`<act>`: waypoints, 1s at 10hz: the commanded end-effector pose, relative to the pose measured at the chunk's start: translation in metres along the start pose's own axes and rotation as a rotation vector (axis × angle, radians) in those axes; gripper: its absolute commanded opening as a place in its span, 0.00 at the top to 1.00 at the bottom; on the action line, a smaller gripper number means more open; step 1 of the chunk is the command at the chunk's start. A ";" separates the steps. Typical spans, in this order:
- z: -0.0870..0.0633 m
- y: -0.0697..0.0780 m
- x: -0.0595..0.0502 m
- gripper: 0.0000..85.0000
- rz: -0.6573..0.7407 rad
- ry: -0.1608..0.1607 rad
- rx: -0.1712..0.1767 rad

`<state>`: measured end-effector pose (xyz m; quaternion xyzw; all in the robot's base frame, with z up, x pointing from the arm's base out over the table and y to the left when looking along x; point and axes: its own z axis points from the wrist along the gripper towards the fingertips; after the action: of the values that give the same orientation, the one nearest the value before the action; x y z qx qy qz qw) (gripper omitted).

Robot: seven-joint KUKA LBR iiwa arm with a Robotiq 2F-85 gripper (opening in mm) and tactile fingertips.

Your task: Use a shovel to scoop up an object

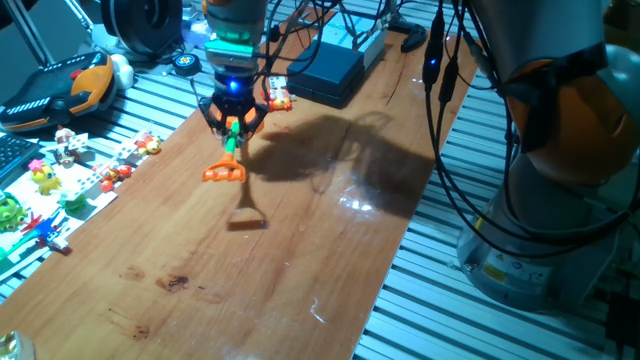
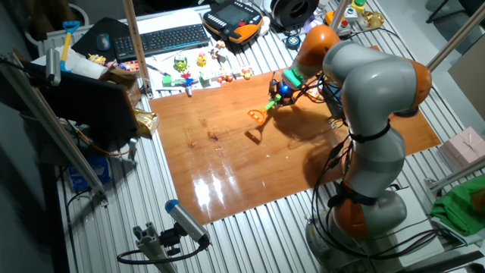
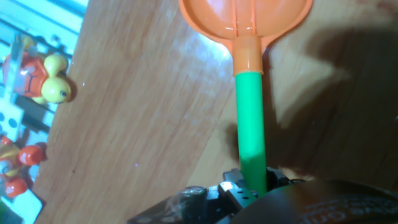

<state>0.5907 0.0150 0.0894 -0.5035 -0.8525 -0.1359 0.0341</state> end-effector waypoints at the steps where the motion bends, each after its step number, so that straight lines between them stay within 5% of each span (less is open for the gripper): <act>1: -0.001 -0.002 -0.001 0.99 -0.002 0.001 0.002; 4: -0.007 -0.017 -0.008 0.99 -0.002 0.021 -0.006; 10: -0.016 -0.024 0.009 0.99 0.046 0.027 0.002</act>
<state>0.5646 0.0076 0.1022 -0.5209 -0.8404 -0.1416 0.0492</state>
